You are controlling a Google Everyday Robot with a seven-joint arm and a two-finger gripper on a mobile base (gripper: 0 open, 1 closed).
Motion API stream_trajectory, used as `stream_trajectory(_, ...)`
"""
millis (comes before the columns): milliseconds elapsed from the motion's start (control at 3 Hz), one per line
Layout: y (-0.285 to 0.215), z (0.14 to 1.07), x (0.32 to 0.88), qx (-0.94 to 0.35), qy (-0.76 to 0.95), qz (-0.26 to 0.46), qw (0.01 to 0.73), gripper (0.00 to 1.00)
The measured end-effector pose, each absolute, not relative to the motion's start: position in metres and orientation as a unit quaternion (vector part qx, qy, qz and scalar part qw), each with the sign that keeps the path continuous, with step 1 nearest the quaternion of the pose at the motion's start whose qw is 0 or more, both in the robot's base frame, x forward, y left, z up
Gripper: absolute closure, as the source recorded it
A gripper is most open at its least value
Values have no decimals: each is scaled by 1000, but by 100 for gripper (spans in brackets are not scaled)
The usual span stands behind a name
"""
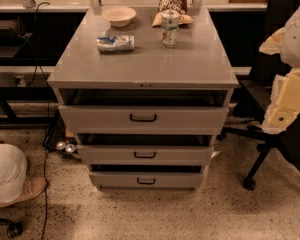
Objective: Open bottom drawer
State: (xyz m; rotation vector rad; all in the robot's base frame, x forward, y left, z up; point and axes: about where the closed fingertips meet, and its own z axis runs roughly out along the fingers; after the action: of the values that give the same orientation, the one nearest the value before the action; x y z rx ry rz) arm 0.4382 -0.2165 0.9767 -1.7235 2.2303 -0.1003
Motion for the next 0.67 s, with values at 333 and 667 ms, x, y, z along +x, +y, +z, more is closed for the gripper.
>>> stream_trajectory(333,-216,977,438,-603,781,-35,160,0)
stream_trajectory(667,-207,949,427,-610,777,-16,155,0)
